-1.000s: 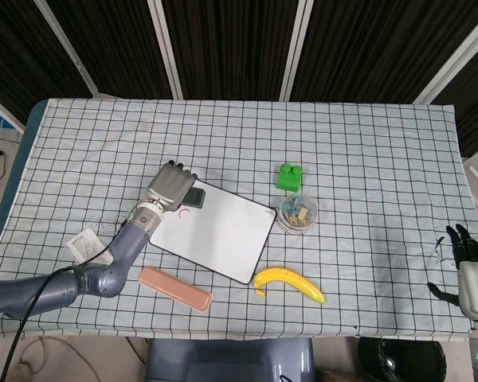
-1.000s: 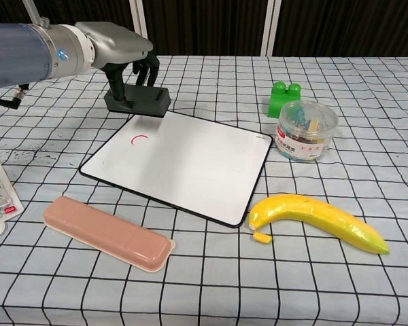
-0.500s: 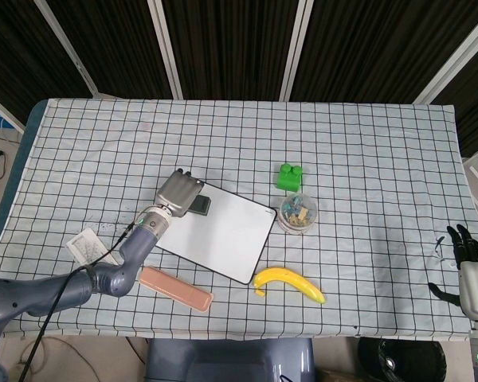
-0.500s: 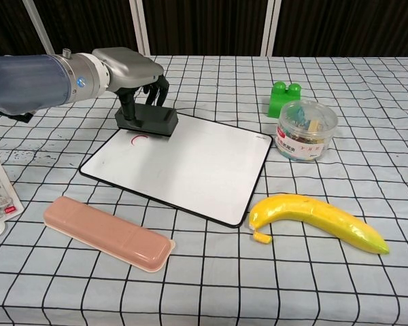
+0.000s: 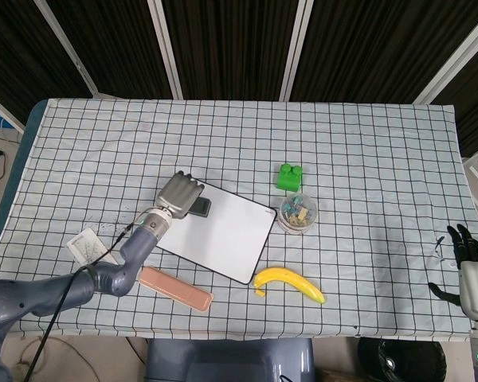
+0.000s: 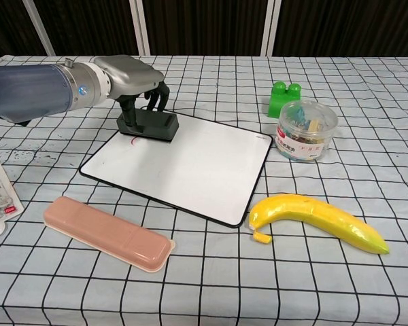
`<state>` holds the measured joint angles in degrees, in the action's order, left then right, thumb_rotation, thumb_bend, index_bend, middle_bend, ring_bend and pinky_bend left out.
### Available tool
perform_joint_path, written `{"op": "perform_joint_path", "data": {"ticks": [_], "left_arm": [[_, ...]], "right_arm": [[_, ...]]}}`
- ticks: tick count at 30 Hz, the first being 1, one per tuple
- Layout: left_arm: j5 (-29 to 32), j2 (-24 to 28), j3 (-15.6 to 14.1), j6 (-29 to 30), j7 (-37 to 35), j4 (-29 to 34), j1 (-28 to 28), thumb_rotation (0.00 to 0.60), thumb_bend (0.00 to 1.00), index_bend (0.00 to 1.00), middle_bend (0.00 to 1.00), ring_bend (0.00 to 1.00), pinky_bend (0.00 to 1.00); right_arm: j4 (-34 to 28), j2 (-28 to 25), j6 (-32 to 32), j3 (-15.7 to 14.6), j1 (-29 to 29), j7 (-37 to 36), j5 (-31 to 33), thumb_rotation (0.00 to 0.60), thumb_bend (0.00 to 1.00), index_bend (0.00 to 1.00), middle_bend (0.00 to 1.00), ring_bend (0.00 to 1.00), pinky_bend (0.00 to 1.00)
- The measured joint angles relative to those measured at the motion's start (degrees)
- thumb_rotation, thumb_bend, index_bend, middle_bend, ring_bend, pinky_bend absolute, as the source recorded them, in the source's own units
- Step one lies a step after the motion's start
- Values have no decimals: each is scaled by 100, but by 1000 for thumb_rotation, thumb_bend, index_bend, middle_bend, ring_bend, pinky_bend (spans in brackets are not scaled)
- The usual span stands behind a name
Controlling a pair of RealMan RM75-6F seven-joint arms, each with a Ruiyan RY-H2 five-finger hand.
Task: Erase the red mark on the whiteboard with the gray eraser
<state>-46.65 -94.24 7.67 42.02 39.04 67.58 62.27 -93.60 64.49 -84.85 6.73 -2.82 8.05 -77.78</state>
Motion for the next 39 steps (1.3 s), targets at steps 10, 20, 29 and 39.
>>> {"op": "perform_joint_path", "data": {"ticks": [10,20,29,39], "left_arm": [[-20,122,-89,2,-80,178,-42,600,277,462,490,278,326],[-110,284,-217,41,-190,454,-159,600,277,462,489,278,329],[-201,547,-410,213,-212,858,-330,600,277,462,488,278,330],[-433,534,-473,331,-313,880,-414,600,277,467,491,277,330]], "right_arm": [[0,-1,-13,3,3,-4,-2,600,30,0,84,168,183],[5,1,3,-3,-7,11,-15,600,30,0,84,168,183],[1,10,-3,-9,-11,31,-32,600,30,0,84,168,183],[-9,31,12,-7,-25,66,-21,600,30,0,84,168,183]]}}
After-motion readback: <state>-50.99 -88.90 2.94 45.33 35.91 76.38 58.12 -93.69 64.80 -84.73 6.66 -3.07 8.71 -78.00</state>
